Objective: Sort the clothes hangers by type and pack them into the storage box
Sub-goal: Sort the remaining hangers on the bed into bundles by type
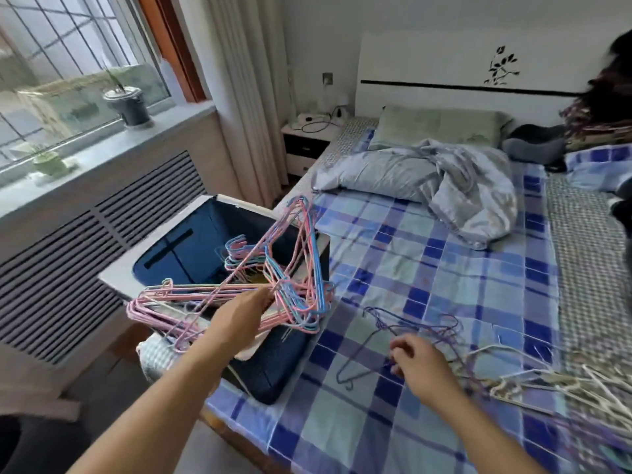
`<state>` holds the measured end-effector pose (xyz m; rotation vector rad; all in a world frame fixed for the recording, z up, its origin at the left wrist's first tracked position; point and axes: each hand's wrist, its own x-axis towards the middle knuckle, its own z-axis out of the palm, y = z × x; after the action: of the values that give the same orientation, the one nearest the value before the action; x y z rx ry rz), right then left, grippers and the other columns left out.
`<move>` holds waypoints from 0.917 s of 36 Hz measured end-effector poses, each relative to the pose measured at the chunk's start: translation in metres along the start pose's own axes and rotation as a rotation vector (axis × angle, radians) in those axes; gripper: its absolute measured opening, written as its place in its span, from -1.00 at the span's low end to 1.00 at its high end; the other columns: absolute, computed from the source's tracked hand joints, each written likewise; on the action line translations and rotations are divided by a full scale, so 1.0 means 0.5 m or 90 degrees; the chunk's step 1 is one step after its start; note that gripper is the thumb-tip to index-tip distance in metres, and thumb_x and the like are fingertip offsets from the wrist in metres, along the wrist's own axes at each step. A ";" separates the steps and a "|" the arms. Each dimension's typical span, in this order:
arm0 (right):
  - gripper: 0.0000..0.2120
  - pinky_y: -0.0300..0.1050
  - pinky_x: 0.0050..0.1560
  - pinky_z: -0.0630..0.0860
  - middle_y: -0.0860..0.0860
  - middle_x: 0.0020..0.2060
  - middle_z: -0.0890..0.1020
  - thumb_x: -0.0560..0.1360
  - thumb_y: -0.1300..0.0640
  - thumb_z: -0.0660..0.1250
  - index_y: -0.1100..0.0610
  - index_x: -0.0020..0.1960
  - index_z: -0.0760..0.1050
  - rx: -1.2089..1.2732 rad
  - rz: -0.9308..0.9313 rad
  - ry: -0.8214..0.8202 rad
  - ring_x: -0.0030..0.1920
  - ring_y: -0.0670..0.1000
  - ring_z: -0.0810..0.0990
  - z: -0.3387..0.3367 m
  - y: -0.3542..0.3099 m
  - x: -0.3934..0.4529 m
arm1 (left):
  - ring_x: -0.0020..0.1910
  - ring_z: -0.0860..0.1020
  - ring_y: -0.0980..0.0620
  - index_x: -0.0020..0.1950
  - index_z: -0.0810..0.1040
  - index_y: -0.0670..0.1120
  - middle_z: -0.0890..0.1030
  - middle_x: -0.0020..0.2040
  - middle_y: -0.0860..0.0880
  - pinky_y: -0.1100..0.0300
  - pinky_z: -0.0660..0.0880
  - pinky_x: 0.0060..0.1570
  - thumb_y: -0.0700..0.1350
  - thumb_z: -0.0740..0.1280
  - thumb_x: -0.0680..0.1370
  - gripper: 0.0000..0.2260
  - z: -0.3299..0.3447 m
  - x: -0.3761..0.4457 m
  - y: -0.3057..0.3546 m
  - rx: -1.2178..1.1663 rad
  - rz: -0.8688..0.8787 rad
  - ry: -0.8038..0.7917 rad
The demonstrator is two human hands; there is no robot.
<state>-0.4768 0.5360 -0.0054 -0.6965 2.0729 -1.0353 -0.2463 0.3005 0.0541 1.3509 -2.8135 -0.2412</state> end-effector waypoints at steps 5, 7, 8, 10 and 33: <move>-0.72 -0.33 -0.47 0.42 0.10 -0.31 0.62 0.58 0.41 0.20 0.14 -0.18 0.54 -0.009 0.123 0.010 -0.47 -0.09 0.53 0.028 0.084 -0.010 | -0.10 0.59 -0.12 0.11 0.46 -0.02 0.66 0.02 -0.06 0.02 0.52 -0.12 -0.05 0.12 0.70 -0.85 0.015 0.009 -0.044 0.009 0.006 0.018; -0.73 -0.33 -0.54 0.37 0.12 -0.38 0.56 0.58 0.46 0.16 0.22 -0.19 0.51 0.007 0.166 0.018 -0.57 -0.14 0.47 0.025 0.105 -0.016 | -0.07 0.56 -0.12 0.11 0.44 -0.01 0.65 0.06 -0.06 0.05 0.42 -0.10 -0.05 0.09 0.70 -0.85 0.013 0.015 -0.046 0.036 -0.009 -0.011; -0.74 -0.33 -0.57 0.34 0.13 -0.40 0.53 0.57 0.48 0.13 0.26 -0.18 0.48 0.017 0.184 0.019 -0.60 -0.13 0.45 0.022 0.114 -0.018 | 0.00 0.56 -0.13 0.18 0.45 0.00 0.64 0.11 -0.06 0.03 0.39 -0.05 -0.08 0.11 0.67 -0.84 0.010 0.016 -0.045 0.052 -0.026 -0.029; -0.75 -0.33 -0.59 0.32 0.15 -0.38 0.51 0.57 0.50 0.09 0.30 -0.13 0.48 0.019 0.210 0.036 -0.53 -0.04 0.44 0.014 0.132 -0.021 | 0.17 0.55 -0.14 0.38 0.41 0.04 0.61 0.26 -0.07 -0.03 0.42 0.11 -0.15 0.16 0.62 -0.67 0.004 0.019 -0.042 0.051 -0.059 -0.065; -0.80 -0.24 -0.49 0.37 0.18 -0.30 0.48 0.61 0.36 0.16 0.25 -0.17 0.44 0.063 0.382 0.076 -0.40 0.04 0.41 -0.352 0.440 -0.113 | 0.13 0.60 -0.08 0.26 0.60 0.00 0.60 0.23 -0.03 0.10 0.49 -0.05 -0.29 0.18 0.57 -0.63 0.271 -0.125 0.561 -0.290 0.088 -0.342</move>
<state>-0.6130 0.7737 -0.0929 0.0522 2.1150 -0.8321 -0.4348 0.5401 -0.0361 1.1030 -2.9327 -1.3237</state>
